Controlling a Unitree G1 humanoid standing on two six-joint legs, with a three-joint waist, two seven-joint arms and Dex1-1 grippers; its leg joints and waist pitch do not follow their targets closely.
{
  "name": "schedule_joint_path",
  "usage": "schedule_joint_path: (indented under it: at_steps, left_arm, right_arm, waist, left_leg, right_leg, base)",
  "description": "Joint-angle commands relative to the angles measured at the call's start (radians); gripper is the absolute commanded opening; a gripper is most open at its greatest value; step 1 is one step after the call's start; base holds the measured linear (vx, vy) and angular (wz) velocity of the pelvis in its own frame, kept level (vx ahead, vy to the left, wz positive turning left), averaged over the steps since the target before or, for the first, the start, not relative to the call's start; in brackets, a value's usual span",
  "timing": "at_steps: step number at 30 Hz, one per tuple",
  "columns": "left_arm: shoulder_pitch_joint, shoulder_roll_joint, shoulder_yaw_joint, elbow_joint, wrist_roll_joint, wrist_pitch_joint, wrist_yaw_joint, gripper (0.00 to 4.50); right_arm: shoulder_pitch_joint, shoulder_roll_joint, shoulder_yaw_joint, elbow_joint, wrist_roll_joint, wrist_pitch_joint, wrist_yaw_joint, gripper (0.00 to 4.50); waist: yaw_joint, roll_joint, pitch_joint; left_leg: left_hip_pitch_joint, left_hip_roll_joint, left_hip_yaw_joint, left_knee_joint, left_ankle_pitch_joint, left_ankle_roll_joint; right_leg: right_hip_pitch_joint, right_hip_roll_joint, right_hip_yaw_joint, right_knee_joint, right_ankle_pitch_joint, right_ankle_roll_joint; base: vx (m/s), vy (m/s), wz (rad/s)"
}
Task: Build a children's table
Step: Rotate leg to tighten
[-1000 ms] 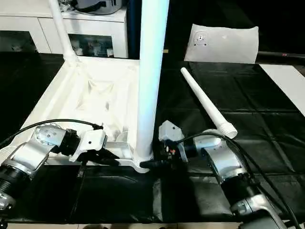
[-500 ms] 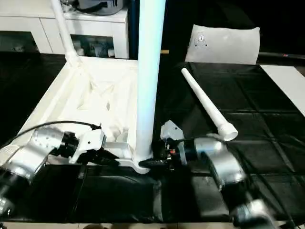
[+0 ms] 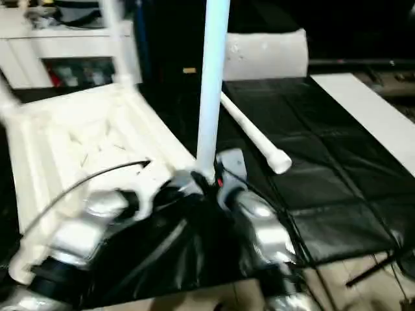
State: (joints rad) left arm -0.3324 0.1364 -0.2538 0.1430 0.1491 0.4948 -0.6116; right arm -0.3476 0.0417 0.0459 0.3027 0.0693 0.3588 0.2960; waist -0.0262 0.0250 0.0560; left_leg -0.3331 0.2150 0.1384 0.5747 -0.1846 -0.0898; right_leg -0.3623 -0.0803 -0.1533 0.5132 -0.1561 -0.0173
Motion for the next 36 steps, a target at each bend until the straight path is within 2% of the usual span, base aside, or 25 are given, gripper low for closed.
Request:
schedule_joint_path:
  at_steps: [1,2,3,4,5,6,7,8,9,10,11,12,13,14,15,16,18,20,21,24,25,27,28,31,36]
  left_arm:
    - [-0.048,-0.047,-0.018,-0.039,-0.011,-0.01,0.063,0.0]
    - [-0.047,-0.048,-0.02,-0.044,-0.01,-0.004,0.061,0.0]
    - [-0.045,-0.047,-0.02,-0.051,-0.007,0.003,0.06,0.0]
    - [-0.04,-0.046,-0.022,-0.065,0.0,0.022,0.065,0.0]
    - [-0.04,-0.046,-0.022,-0.065,0.0,0.022,0.065,0.0]
    - [-0.028,-0.009,-0.027,-0.074,0.007,0.025,0.036,0.0]
    - [-0.026,0.004,-0.03,-0.073,0.008,0.018,0.024,0.0]
    - [-0.017,0.036,-0.034,-0.072,0.006,0.002,-0.01,0.0]
    - [-0.012,0.054,-0.036,-0.073,0.004,-0.005,-0.028,0.0]
    - [-0.004,0.088,-0.034,-0.07,-0.002,-0.029,-0.058,0.0]
    - [0.0,0.103,-0.032,-0.068,-0.008,-0.042,-0.075,0.0]
    - [0.002,0.121,-0.03,-0.066,-0.016,-0.055,-0.099,0.0]
    - [0.006,0.158,-0.029,-0.061,-0.024,-0.086,-0.14,0.0]
    - [0.008,0.179,-0.026,-0.058,-0.032,-0.099,-0.167,0.0]
    - [0.009,0.191,-0.024,-0.057,-0.036,-0.106,-0.183,0.0]
    - [0.009,0.225,-0.027,-0.052,-0.049,-0.138,-0.231,0.0]
    - [0.007,0.263,-0.034,-0.045,-0.066,-0.158,-0.286,0.0]
    - [0.005,0.286,-0.041,-0.039,-0.073,-0.175,-0.316,0.0]
    - [0.001,0.311,-0.049,-0.027,-0.079,-0.194,-0.355,0.0]
    - [-0.01,0.372,-0.072,0.005,-0.107,-0.258,-0.475,0.0]
    - [-0.012,0.38,-0.075,0.01,-0.113,-0.267,-0.492,0.0]
    - [-0.022,0.396,-0.081,0.027,-0.128,-0.297,-0.537,0.0]
    - [-0.032,0.41,-0.088,0.043,-0.136,-0.316,-0.579,0.0]
    - [-0.055,0.435,-0.107,0.072,-0.153,-0.35,-0.67,0.0]
    - [-0.093,0.444,-0.143,0.095,-0.165,-0.387,-0.756,0.0]
  right_arm:
    - [0.023,0.061,0.064,0.038,0.039,0.037,0.032,2.69]
    - [0.025,0.065,0.058,0.032,0.04,0.039,0.029,3.03]
    - [0.029,0.066,0.054,0.022,0.042,0.04,0.037,3.24]
    - [0.034,0.069,0.052,0.007,0.039,0.046,0.036,3.38]
    - [0.034,0.069,0.052,0.007,0.039,0.046,0.036,3.41]
    - [0.052,0.041,0.056,-0.022,0.027,0.026,0.051,3.48]
    - [0.056,0.032,0.054,-0.027,0.024,0.018,0.053,3.74]
    - [0.069,0.007,0.051,-0.042,0.025,-0.005,0.071,3.81]
    - [0.076,-0.008,0.049,-0.051,0.028,-0.018,0.085,3.85]
    - [0.091,-0.038,0.04,-0.073,0.033,-0.044,0.105,3.92]
    - [0.098,-0.053,0.034,-0.085,0.037,-0.055,0.118,4.05]
    - [0.104,-0.071,0.027,-0.097,0.045,-0.067,0.141,4.17]
    - [0.113,-0.106,0.013,-0.114,0.061,-0.095,0.192,4.25]
    - [0.116,-0.128,0.005,-0.123,0.072,-0.111,0.225,4.3]
    - [0.117,-0.141,0.001,-0.129,0.078,-0.121,0.246,4.3]
    - [0.118,-0.176,-0.005,-0.147,0.096,-0.133,0.311,4.45]
    - [0.114,-0.22,-0.003,-0.163,0.114,-0.138,0.39,4.45]
    - [0.112,-0.248,0.005,-0.171,0.121,-0.148,0.439,4.45]
    - [0.105,-0.283,0.021,-0.173,0.133,-0.151,0.496,4.45]
    - [0.076,-0.358,0.068,-0.162,0.156,-0.159,0.638,4.45]
    - [0.072,-0.368,0.075,-0.158,0.159,-0.162,0.661,4.45]
    - [0.056,-0.387,0.095,-0.145,0.155,-0.175,0.711,4.45]
    - [0.039,-0.402,0.115,-0.133,0.148,-0.18,0.758,4.45]
    - [-0.005,-0.428,0.165,-0.095,0.108,-0.211,0.83,4.45]
    - [-0.091,-0.429,0.22,0.006,0.089,-0.246,0.911,4.45]
  waist:
    - [0.002,0.012,-0.035]
    - [0.0,0.002,-0.032]
    - [-0.007,-0.011,-0.024]
    - [-0.031,0.0,-0.021]
    - [-0.031,0.019,-0.028]
    - [-0.003,0.038,-0.025]
    - [0.022,0.042,-0.025]
    - [0.003,0.001,-0.028]
    - [0.027,-0.039,-0.019]
    - [0.023,-0.053,-0.023]
    - [0.032,-0.04,-0.039]
    - [0.052,-0.033,-0.062]
    - [0.057,-0.02,-0.069]
    - [0.053,-0.021,-0.074]
    - [0.053,-0.022,-0.069]
    - [0.056,-0.025,-0.073]
    - [0.061,-0.022,-0.069]
    - [0.065,-0.025,-0.067]
    - [0.064,-0.035,-0.063]
    - [0.07,-0.03,-0.06]
    - [0.07,-0.037,-0.059]
    - [0.072,-0.034,-0.058]
    - [0.073,-0.042,-0.059]
    - [0.084,-0.037,-0.062]
    - [0.098,-0.043,-0.069]
  left_leg:
    - [0.006,0.054,-0.025,-0.126,-0.744,0.004]
    - [0.02,0.035,-0.016,-0.112,-0.738,-0.002]
    - [0.062,-0.018,0.001,-0.049,-0.643,0.003]
    - [0.069,-0.031,0.006,-0.011,-0.584,0.01]
    - [0.056,-0.008,-0.006,-0.032,-0.602,0.01]
    - [-0.064,0.08,-0.053,-0.141,-0.739,0.01]
    - [-0.032,0.08,-0.032,-0.18,-0.853,-0.005]
    - [0.015,0.054,-0.03,-0.142,-0.817,0.006]
    - [0.056,-0.043,-0.004,-0.028,-0.585,-0.013]
    - [0.044,-0.057,0.001,0.034,-0.364,0.023]
    - [-0.009,-0.042,-0.012,0.001,-0.287,0.03]
    - [-0.047,-0.016,-0.021,-0.048,-0.171,0.025]
    - [-0.029,0.002,-0.019,-0.044,-0.059,0.04]
    - [-0.034,-0.001,-0.016,-0.04,-0.024,0.053]
    - [-0.038,-0.002,-0.008,-0.041,-0.038,0.06]
    - [-0.04,-0.005,-0.004,-0.038,-0.035,0.08]
    - [-0.039,-0.001,-0.002,-0.041,-0.036,0.101]
    - [-0.034,0.002,0.001,-0.043,-0.078,0.104]
    - [-0.034,0.003,0.004,-0.046,-0.104,0.099]
    - [-0.028,0.002,0.003,-0.049,-0.164,0.086]
    - [-0.027,0.005,0.005,-0.051,-0.176,0.083]
    - [-0.022,0.005,0.007,-0.051,-0.19,0.076]
    - [-0.021,0.007,0.009,-0.051,-0.193,0.073]
    - [-0.018,0.013,0.015,-0.051,-0.169,0.063]
    - [-0.015,0.018,0.022,-0.05,-0.135,0.051]
  right_leg:
    - [0.044,-0.049,0.047,-0.018,-0.448,-0.032]
    - [0.023,-0.051,0.046,-0.043,-0.522,-0.029]
    - [-0.03,-0.065,0.007,-0.12,-0.76,0.015]
    - [-0.019,-0.059,-0.073,-0.171,-0.841,0.093]
    - [0.018,-0.063,-0.08,-0.149,-0.761,0.092]
    - [0.13,-0.065,0.004,0.08,-0.464,0.038]
    - [0.077,-0.044,0.05,0.118,-0.179,-0.041]
    - [0.035,-0.052,0.077,0.086,-0.221,-0.046]
    - [-0.041,-0.079,0.061,-0.077,-0.826,0.047]
    - [-0.041,-0.132,0.071,-0.104,-1.049,0.077]
    - [0.02,-0.137,0.082,-0.071,-0.98,0.072]
    - [0.045,-0.102,0.086,-0.03,-0.712,0.045]
    - [0.017,-0.076,0.096,0.003,-0.368,-0.051]
    - [0.022,-0.066,0.097,0.022,-0.238,-0.092]
    - [0.021,-0.057,0.097,0.032,-0.139,-0.16]
    - [0.03,-0.057,0.094,0.038,-0.085,-0.195]
    - [0.029,-0.058,0.094,0.039,-0.068,-0.219]
    - [0.029,-0.06,0.094,0.034,-0.124,-0.219]
    - [0.028,-0.061,0.095,0.026,-0.176,-0.21]
    - [0.025,-0.062,0.094,0.016,-0.28,-0.184]
    - [0.023,-0.064,0.096,0.017,-0.299,-0.177]
    - [0.017,-0.065,0.096,0.011,-0.332,-0.173]
    - [0.016,-0.065,0.096,0.009,-0.344,-0.169]
    - [0.014,-0.067,0.098,0.018,-0.309,-0.182]
    - [0.016,-0.068,0.099,0.036,-0.228,-0.211]
  base:
    - [0.0,0.0,0.0]
    - [0.0,0.0,0.0]
    - [0.0,0.0,0.0]
    - [0.0,0.0,0.0]
    - [0.084,0.035,-0.21]
    - [0.14,0.043,-0.11]
    - [0.14,0.043,-0.11]
    - [0.091,-0.063,0.06]
    - [0.112,-0.055,-0.03]
    - [0.112,-0.055,-0.03]
    - [0.147,0.0,-0.25]
    - [0.127,-0.025,-0.13]
    - [0.127,-0.025,-0.13]
    - [0.062,-0.027,0.1]
    - [0.054,-0.003,0.02]
    - [0.054,-0.003,0.02]
    - [0.0,0.0,0.0]
    - [0.0,0.0,0.0]
    - [0.0,0.0,0.0]
    - [0.0,0.0,0.0]
    - [0.0,0.0,0.0]
    - [0.0,0.0,0.0]
    - [0.0,0.0,0.0]
    - [0.0,0.0,0.0]
    - [0.0,0.0,0.0]
